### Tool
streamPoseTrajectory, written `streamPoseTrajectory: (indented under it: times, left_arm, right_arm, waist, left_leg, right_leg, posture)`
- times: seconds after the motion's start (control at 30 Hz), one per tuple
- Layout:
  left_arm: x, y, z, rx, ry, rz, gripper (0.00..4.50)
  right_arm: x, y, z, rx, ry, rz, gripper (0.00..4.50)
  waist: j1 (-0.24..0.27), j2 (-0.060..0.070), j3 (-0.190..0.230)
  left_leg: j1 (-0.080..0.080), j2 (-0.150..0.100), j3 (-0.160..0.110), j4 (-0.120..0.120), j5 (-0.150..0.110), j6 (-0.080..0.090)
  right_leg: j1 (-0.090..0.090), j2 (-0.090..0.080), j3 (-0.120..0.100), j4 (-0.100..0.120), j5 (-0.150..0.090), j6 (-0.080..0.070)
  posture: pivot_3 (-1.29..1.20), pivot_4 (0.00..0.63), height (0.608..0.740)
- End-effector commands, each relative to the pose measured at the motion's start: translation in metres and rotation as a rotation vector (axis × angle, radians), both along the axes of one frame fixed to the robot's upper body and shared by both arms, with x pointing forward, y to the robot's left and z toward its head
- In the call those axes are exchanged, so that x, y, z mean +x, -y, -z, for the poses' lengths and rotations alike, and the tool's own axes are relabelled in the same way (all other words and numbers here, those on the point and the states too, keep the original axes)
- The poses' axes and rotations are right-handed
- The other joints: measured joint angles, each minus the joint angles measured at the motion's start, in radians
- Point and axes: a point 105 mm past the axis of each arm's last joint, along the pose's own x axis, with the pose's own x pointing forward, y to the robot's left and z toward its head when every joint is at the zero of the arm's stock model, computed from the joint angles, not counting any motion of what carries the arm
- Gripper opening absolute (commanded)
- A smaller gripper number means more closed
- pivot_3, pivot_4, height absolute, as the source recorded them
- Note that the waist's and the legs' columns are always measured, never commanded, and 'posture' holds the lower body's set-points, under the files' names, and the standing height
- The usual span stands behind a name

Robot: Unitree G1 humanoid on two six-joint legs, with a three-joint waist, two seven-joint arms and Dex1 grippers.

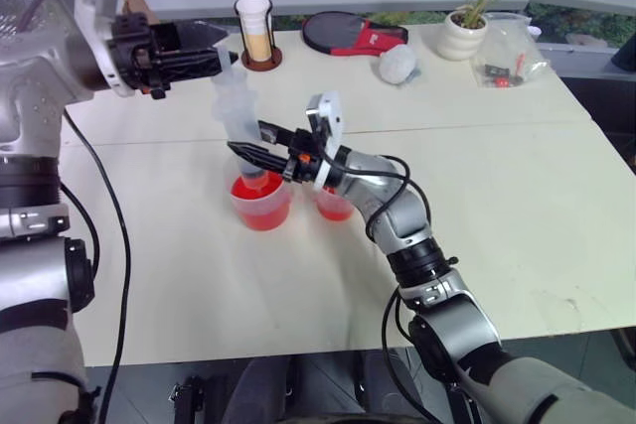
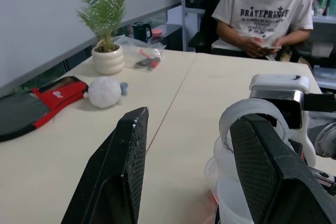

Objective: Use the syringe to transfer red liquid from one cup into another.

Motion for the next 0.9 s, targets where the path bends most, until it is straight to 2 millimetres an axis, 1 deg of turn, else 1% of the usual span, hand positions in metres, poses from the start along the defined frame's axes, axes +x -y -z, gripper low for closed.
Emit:
streamPoseTrajectory:
  times: [0.03,0.1,0.13,0.2,0.23,0.27,0.33,0.43,0.5,0.57,0.7,0.77,0.83,0.9]
  left_arm:
    - [-0.015,-0.015,-0.042,-0.047,0.151,-0.042,2.41]
    - [-0.014,-0.018,-0.031,-0.023,0.108,-0.049,2.91]
    - [-0.013,-0.021,-0.022,0.008,0.084,-0.059,3.24]
    - [-0.013,-0.027,-0.007,0.055,0.049,-0.081,4.13]
    - [-0.016,-0.033,0.007,0.101,0.014,-0.085,4.42]
    - [-0.019,-0.038,0.017,0.133,-0.008,-0.092,4.42]
    - [-0.023,-0.046,0.03,0.157,-0.039,-0.116,4.42]
    - [-0.028,-0.057,0.033,0.121,-0.067,-0.153,4.42]
    - [-0.03,-0.065,0.035,0.103,-0.076,-0.183,4.42]
    - [-0.028,-0.07,0.032,0.06,-0.066,-0.217,4.42]
    - [-0.022,-0.072,0.019,-0.035,-0.027,-0.249,4.42]
    - [-0.021,-0.069,0.019,-0.04,-0.023,-0.245,4.42]
    - [-0.02,-0.063,0.02,-0.041,-0.02,-0.23,4.42]
    - [-0.019,-0.058,0.019,-0.048,-0.02,-0.209,4.42]
  right_arm:
    - [-0.016,-0.021,0.019,-0.099,-0.005,-0.092,1.34]
    - [-0.011,-0.018,0.009,-0.071,-0.004,-0.07,1.34]
    - [-0.008,-0.016,0.002,-0.051,0.0,-0.055,1.34]
    - [-0.003,-0.011,-0.01,-0.024,0.009,-0.033,1.34]
    - [-0.001,-0.007,-0.021,0.003,0.021,-0.015,1.34]
    - [0.0,-0.003,-0.031,0.024,0.031,-0.002,1.34]
    - [0.001,0.003,-0.047,0.056,0.049,0.017,1.34]
    - [0.001,0.01,-0.062,0.089,0.064,0.038,1.34]
    - [0.002,0.013,-0.068,0.105,0.066,0.048,1.34]
    - [0.002,0.015,-0.072,0.117,0.065,0.054,1.34]
    - [0.002,0.017,-0.081,0.152,0.044,0.057,1.34]
    - [0.002,0.023,-0.094,0.198,0.028,0.063,1.34]
    - [0.002,0.036,-0.109,0.241,0.021,0.082,1.34]
    - [0.001,0.051,-0.118,0.252,0.03,0.113,1.34]
  waist:
    - [-0.001,0.0,0.0]
    - [-0.002,0.0,0.0]
    - [-0.005,0.0,0.0]
    - [-0.015,0.0,0.0]
    - [-0.02,0.0,0.0]
    - [-0.022,0.0,0.0]
    - [-0.023,0.0,0.0]
    - [-0.019,0.0,0.0]
    - [-0.018,0.0,0.0]
    - [-0.018,0.0,0.0]
    - [-0.015,0.0,0.0]
    - [-0.016,0.0,0.0]
    - [-0.017,0.0,0.0]
    - [-0.016,0.0,0.0]
  left_leg:
    - [0.0,0.0,0.0,0.0,0.0,0.0]
    - [0.0,0.0,0.0,0.0,0.0,0.0]
    - [0.0,0.0,0.0,0.0,0.0,0.0]
    - [0.0,0.0,0.0,0.0,0.0,0.0]
    - [0.0,0.0,0.0,-0.001,0.0,0.0]
    - [0.0,0.0,0.0,-0.001,0.0,0.0]
    - [0.0,0.0,0.0,-0.001,0.0,0.0]
    - [0.0,0.0,-0.001,-0.001,0.0,-0.001]
    - [0.0,0.0,-0.003,0.0,0.0,-0.001]
    - [0.0,0.0,-0.004,0.0,0.0,-0.001]
    - [0.0,-0.001,-0.005,0.0,0.0,-0.001]
    - [0.0,-0.001,-0.005,0.0,0.001,-0.001]
    - [0.0,-0.001,-0.005,0.0,0.001,-0.001]
    - [0.0,-0.001,-0.005,-0.001,0.001,-0.001]
  right_leg:
    - [0.0,0.0,0.0,0.0,0.0,0.0]
    - [0.0,0.0,0.0,0.0,0.0,0.0]
    - [0.0,0.0,0.0,0.0,0.0,0.0]
    - [-0.001,0.0,0.0,0.0,0.0,0.0]
    - [-0.001,0.0,0.001,0.001,0.0,0.0]
    - [-0.001,0.0,0.001,0.001,0.0,0.0]
    - [-0.001,0.0,0.002,0.002,0.0,0.0]
    - [-0.001,0.0,0.002,0.002,0.0,0.0]
    - [0.0,0.001,0.002,0.002,0.0,0.0]
    - [0.0,0.001,0.003,0.002,0.0,0.0]
    - [0.001,0.001,0.003,0.002,0.0,0.0]
    - [0.001,0.001,0.003,0.002,0.0,0.0]
    - [0.001,0.001,0.003,0.002,0.0,0.0]
    - [0.0,0.001,0.003,0.002,0.0,0.0]
  posture:
    - [0.0,0.15,0.739]
    - [0.0,0.15,0.739]
    - [0.0,0.15,0.739]
    - [0.0,0.15,0.739]
    - [0.0,0.15,0.739]
    - [0.0,0.15,0.739]
    - [0.0,0.15,0.739]
    - [0.0,0.15,0.739]
    - [0.0,0.15,0.739]
    - [0.0,0.15,0.739]
    - [0.0,0.15,0.739]
    - [0.0,0.15,0.739]
    - [0.0,0.15,0.739]
    - [0.0,0.15,0.739]
